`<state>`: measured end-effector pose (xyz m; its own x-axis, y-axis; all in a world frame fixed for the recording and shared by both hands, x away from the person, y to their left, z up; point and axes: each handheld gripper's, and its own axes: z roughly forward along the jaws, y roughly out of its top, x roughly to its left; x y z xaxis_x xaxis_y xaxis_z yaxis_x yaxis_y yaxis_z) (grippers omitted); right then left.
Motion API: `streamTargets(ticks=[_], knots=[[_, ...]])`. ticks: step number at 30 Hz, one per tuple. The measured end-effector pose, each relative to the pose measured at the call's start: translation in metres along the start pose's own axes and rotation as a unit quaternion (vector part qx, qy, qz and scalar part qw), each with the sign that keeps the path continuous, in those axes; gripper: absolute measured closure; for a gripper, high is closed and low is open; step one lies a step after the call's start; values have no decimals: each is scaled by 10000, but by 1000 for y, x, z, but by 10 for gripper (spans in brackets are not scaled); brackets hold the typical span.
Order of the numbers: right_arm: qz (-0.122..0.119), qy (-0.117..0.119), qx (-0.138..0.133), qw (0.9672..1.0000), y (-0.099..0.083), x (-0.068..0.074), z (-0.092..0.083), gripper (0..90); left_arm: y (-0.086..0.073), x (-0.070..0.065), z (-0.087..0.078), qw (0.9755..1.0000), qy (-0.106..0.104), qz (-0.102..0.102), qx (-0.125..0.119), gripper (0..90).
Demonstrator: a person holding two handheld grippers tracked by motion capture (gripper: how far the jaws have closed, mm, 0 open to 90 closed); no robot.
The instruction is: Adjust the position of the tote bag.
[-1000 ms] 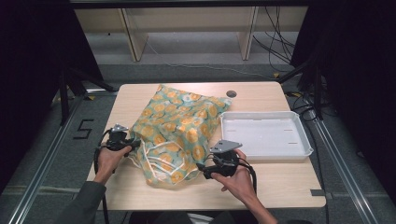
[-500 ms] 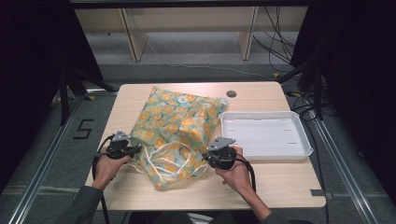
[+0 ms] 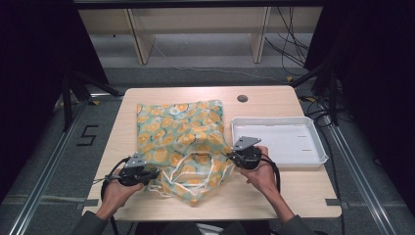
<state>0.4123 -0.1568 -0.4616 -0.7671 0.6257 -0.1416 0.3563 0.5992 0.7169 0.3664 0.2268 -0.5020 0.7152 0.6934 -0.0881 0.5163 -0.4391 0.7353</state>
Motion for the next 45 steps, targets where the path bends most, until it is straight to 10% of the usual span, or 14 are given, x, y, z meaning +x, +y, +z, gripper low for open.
streamTargets(ticks=[11, 20, 25, 36, 45], knots=[[43, 92, -15, 9999, -1, -6, 2, 822, -3, -5, -4, 9999, 122, 105, -10, 807], [71, -207, -453, 9987, 0, 4, -29, 444, 1, -6, -20, 9970, 564, -191, -491, 493], [-109, 381, -636, 9972, -6, 24, -49, 411, 2, -11, -33, 9955, 578, -274, -700, 435], [-506, 1302, -228, 9899, -13, 67, -22, 376, 4, -14, -35, 9955, 487, -298, -757, 403], [-770, 1576, 23, 9845, -15, 82, -8, 373, 5, -13, -36, 9948, 553, -349, -784, 401]])
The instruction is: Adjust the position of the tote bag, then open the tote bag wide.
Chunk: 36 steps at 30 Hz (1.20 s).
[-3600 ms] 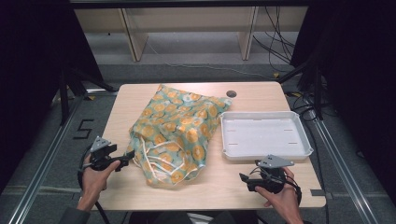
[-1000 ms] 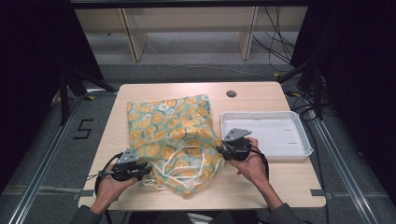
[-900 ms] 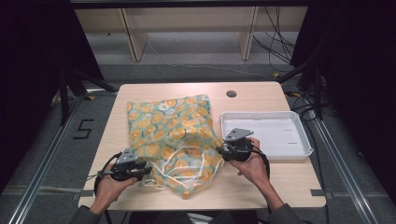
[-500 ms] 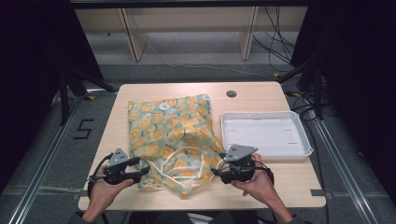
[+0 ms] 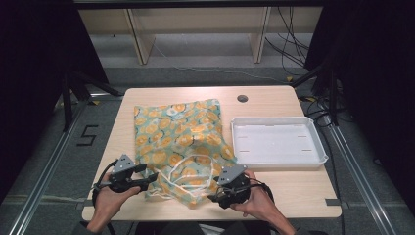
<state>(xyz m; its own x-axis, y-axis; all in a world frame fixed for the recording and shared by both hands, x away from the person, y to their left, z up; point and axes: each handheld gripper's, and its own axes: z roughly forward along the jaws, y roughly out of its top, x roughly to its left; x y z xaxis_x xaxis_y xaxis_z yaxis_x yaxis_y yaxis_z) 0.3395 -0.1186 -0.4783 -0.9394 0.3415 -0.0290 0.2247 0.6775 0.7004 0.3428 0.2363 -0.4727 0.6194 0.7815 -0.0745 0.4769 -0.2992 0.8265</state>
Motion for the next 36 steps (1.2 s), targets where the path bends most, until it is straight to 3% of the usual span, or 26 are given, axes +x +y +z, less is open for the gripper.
streamTargets(ticks=[2, 5, 7, 9, 10, 11, 12, 13, 14, 16, 19, 20, 21, 23, 25, 26, 27, 30, 31, 32, 34, 36], knots=[[-148, 39, 59, 9999, -1, -1, 6, 366, 0, 1, 1, 10000, -33, -54, -14, 401], [-77, 66, 127, 9999, -2, 0, 8, 365, 0, 1, 1, 10000, -46, -72, -48, 401], [-177, 95, 184, 9996, -1, 3, 12, 377, 0, 0, 2, 9999, -71, -117, -85, 401], [-291, 36, 269, 9992, -1, 4, 16, 479, 0, 0, 2, 9999, -77, -67, -58, 401], [-291, 36, 269, 9992, -1, 4, 16, 479, 0, 0, 2, 9999, -77, -67, -58, 401], [-550, 70, 311, 9980, 0, 3, 20, 655, 1, -1, 2, 9999, -107, -34, -84, 400], [-541, 107, 344, 9979, 0, 3, 20, 725, 1, -1, 2, 9999, -107, -34, -84, 399], [-541, 107, 344, 9979, 0, 3, 20, 725, 1, -1, 2, 9998, -104, -22, -142, 399], [-667, 139, 319, 9972, 2, 3, 20, 850, 2, -2, 0, 9997, -122, -33, -190, 393], [-727, 139, 150, 9971, 5, 1, 15, 900, 2, -3, -2, 9995, -157, -20, -256, 392], [-583, -54, -233, 9980, 15, -6, -1, 900, 5, -5, -5, 9992, -227, 40, -332, 385], [-583, -54, -233, 9980, 15, -6, -1, 900, 5, -5, -5, 9992, -227, 40, -332, 383], [-515, -163, -529, 9971, 23, -14, -11, 900, 7, -8, -7, 9988, -251, 80, -416, 375], [-467, -221, -792, 9955, 30, -22, -20, 900, 7, -9, -8, 9986, -261, 101, -449, 342], [-423, -409, -985, 9934, 38, -32, -30, 900, 10, -16, -7, 9972, -205, 533, -489, 304], [-316, -455, -1061, 9928, 42, -35, -34, 900, 10, -20, -6, 9970, -198, 568, -481, 290], [-324, -474, -1149, 9917, 45, -40, -38, 900, 11, -21, -4, 9954, -221, 803, -483, 282], [-209, -548, -1332, 9894, 52, -47, -44, 900, 10, -29, 0, 9949, -204, 884, -431, 267], [-193, -576, -1510, 9867, 59, -55, -48, 900, 11, -36, 6, 9942, -187, 1006, -339, 254], [-193, -576, -1510, 9867, 59, -55, -48, 900, 11, -36, 6, 9942, -187, 1006, -339, 250], [-34, -528, -1675, 9845, 66, -61, -52, 900, 19, -40, 19, 9907, 99, 1335, -233, 250], [-1, -543, -1752, 9830, 70, -66, -55, 900, 25, -40, 30, 9883, 120, 1514, -155, 280]])
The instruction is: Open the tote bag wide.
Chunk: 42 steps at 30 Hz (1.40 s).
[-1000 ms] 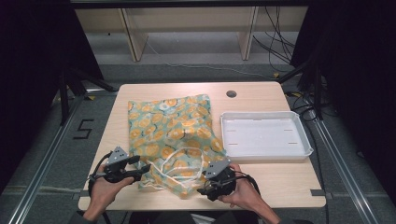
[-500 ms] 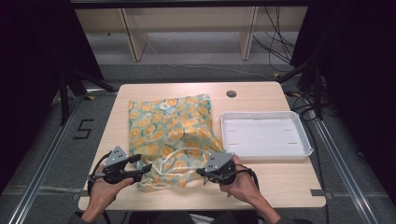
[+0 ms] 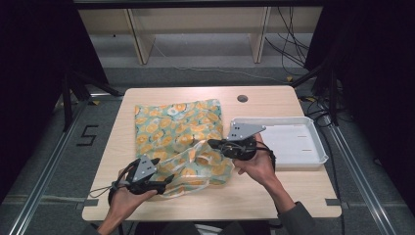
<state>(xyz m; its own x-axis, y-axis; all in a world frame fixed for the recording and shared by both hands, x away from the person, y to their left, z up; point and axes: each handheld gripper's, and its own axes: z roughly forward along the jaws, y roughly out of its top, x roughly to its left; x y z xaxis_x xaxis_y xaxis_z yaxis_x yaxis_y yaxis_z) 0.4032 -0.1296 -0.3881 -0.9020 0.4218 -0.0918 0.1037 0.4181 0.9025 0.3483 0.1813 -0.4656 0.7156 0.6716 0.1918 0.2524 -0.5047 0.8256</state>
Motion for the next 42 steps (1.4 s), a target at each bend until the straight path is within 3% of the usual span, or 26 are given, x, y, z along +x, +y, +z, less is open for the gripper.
streamTargets(ticks=[1, 3, 5, 6, 7, 8, 9, 12, 13, 16, 17, 21, 22, 24, 26, 27, 28, 29, 30, 31, 33, 34, 36, 37, 39, 42], knots=[[16, -54, -90, 9999, 2, -3, 0, 900, 3, 2, 4, 9999, -98, 106, 71, 356], [5, -103, -110, 9999, 4, -6, -1, 900, 5, 2, 7, 9998, -124, 123, 39, 562], [44, -208, -168, 9996, 8, -18, -3, 900, 16, 6, 10, 9990, -127, 429, -11, 782], [44, -208, -168, 9996, 8, -18, -3, 900, 20, 8, 11, 9991, -113, 408, -69, 782], [87, -418, -192, 9989, 7, -28, -1, 900, 32, 16, 11, 9990, -93, 392, -187, 870], [87, -418, -192, 9989, 7, -28, -1, 900, 32, 16, 11, 9990, -93, 392, -187, 884], [143, -634, -128, 9978, 3, -37, 1, 900, 44, 26, 11, 9988, -116, 243, -409, 891], [167, -715, 11, 9973, -2, -44, 6, 900, 55, 36, 11, 9987, -162, 112, -460, 893], [142, -892, 232, 9956, -9, -47, 11, 900, 64, 46, 15, 9983, -214, -55, -542, 893], [224, -976, 397, 9942, -16, -52, 15, 900, 72, 54, 21, 9977, -282, -223, -583, 893], [221, -1102, 490, 9925, -21, -61, 18, 893, 74, 58, 26, 9974, -278, -323, -587, 894], [477, -1116, 655, 9904, -29, -69, 22, 832, 78, 68, 37, 9966, -335, -539, -530, 894], [591, -1184, 717, 9886, -33, -70, 24, 693, 78, 73, 42, 9968, -343, -595, -418, 894], [645, -1340, 774, 9858, -28, -65, 20, 579, 78, 75, 46, 9964, -374, -656, -376, 894], [576, -1420, 746, 9854, -24, -61, 17, 542, 78, 79, 49, 9972, -374, -604, -243, 893], [472, -1336, 623, 9879, -12, -48, 3, 486, 77, 81, 54, 9963, -396, -717, -262, 894], [472, -1336, 623, 9879, -12, -48, 3, 486, 77, 81, 54, 9963, -396, -717, -262, 894], [463, -1223, 429, 9905, -4, -34, -12, 448, 77, 83, 55, 9972, -406, -604, -190, 894], [347, -1168, 443, 9916, -2, -27, -18, 435, 77, 82, 57, 9962, -393, -745, -218, 894], [347, -1168, 443, 9916, -2, -27, -18, 435, 77, 83, 58, 9962, -397, -747, -214, 894], [41, -835, 661, 9943, -7, -5, -24, 400, 77, 86, 59, 9962, -344, -776, -192, 894], [35, -785, 738, 9942, -9, 1, -23, 387, 77, 89, 58, 9968, -349, -705, -143, 893], [-181, -703, 910, 9932, -18, 9, -17, 344, 77, 88, 59, 9960, -308, -819, -175, 893], [-181, -703, 910, 9932, -18, 9, -17, 344, 77, 90, 60, 9957, -293, -849, -236, 893], [-76, -761, 1283, 9888, -31, 9, -2, 251, 75, 93, 62, 9952, -269, -911, -241, 892], [-177, -720, 1454, 9866, -39, 9, 8, 217, 73, 97, 63, 9949, -270, -950, -222, 891]])
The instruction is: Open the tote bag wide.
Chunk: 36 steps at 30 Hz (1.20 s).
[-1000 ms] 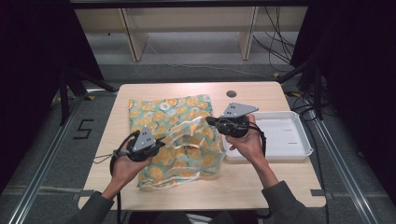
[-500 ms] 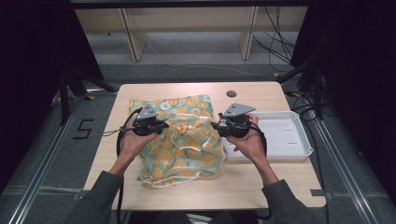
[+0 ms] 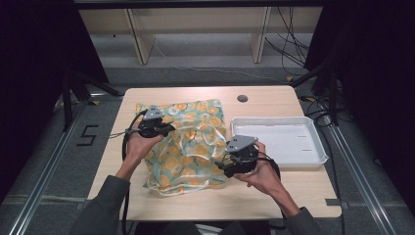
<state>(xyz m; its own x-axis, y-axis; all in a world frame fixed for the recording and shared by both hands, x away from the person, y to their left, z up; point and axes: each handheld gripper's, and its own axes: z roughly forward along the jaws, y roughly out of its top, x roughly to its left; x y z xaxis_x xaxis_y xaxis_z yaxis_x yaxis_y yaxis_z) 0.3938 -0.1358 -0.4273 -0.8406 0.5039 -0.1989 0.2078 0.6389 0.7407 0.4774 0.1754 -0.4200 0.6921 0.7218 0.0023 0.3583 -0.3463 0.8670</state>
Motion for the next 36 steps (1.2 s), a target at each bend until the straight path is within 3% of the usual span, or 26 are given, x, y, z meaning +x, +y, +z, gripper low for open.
streamTargets(ticks=[4, 5, 8, 9, 10, 11, 12, 13, 15, 16, 17, 18, 19, 20, 21, 22, 23, 24, 25, 26, 27, 32, 33, 36], knots=[[-133, -198, 321, 9992, -3, 7, 13, 276, -1, 1, 0, 10000, 4, -31, 14, 890], [-211, -212, 371, 9989, -4, 8, 15, 317, -1, 2, 0, 9999, 7, 68, 100, 889], [-424, -234, 376, 9981, -5, 9, 20, 556, -3, 0, 1, 10000, -3, 23, 60, 887], [-509, -230, 353, 9978, -4, 9, 21, 629, -4, 0, 0, 9997, -27, 142, 196, 886], [-509, -230, 353, 9978, -4, 9, 21, 629, -4, 0, 0, 9997, -27, 142, 196, 882], [-622, -194, 275, 9975, -2, 7, 19, 786, -5, 0, 1, 9999, -9, 13, 137, 876], [-568, -196, 237, 9979, -1, 6, 18, 837, -6, 3, 0, 9997, -50, 147, 211, 869], [-577, -224, 152, 9980, 1, 4, 17, 873, -8, 1, 1, 9999, -41, -56, 127, 858], [-552, -222, 118, 9982, 4, 2, 16, 892, -9, 2, 0, 9998, -128, -21, 179, 799], [-429, -212, -113, 9988, 11, -4, 12, 900, -12, 3, -4, 9995, -157, 23, 265, 736], [-398, -164, -161, 9989, 14, -6, 11, 900, -13, 2, -5, 9996, -142, -115, 205, 685], [-398, -164, -161, 9989, 14, -6, 11, 900, -13, 2, -5, 9996, -142, -115, 205, 650], [-185, -122, -371, 9991, 21, -14, 9, 900, -15, 3, -12, 9989, -159, -16, 445, 597], [-123, -114, -476, 9987, 23, -18, 8, 900, -15, 3, -12, 9989, -159, -16, 445, 557], [20, -34, -622, 9981, 26, -23, 6, 900, -16, 0, -23, 9989, -30, 70, 461, 502], [20, -34, -622, 9981, 26, -23, 6, 900, -16, 0, -23, 9989, -30, 70, 461, 459], [96, 20, -804, 9967, 30, -32, 5, 900, -16, -5, -36, 9988, 267, 182, 364, 425], [213, 24, -875, 9959, 31, -35, 4, 900, -16, -5, -36, 9988, 267, 182, 364, 414], [213, 24, -875, 9959, 31, -35, 4, 900, -16, -6, -45, 9985, 337, 353, 243, 414], [315, 118, -957, 9948, 33, -40, 4, 900, -18, -11, -52, 9988, 337, 321, 138, 405], [546, 119, -1125, 9921, 36, -45, 4, 900, -19, -18, -63, 9981, 332, 498, 156, 378], [647, 140, -1215, 9904, 41, -56, 7, 900, -25, -38, -78, 9965, 465, 648, 248, 337], [752, 131, -1201, 9898, 43, -56, 8, 900, -23, -42, -81, 9940, 638, 852, 272, 331], [625, 90, -1221, 9905, 44, -60, 9, 900, -21, -46, -78, 9928, 689, 916, 334, 329]])
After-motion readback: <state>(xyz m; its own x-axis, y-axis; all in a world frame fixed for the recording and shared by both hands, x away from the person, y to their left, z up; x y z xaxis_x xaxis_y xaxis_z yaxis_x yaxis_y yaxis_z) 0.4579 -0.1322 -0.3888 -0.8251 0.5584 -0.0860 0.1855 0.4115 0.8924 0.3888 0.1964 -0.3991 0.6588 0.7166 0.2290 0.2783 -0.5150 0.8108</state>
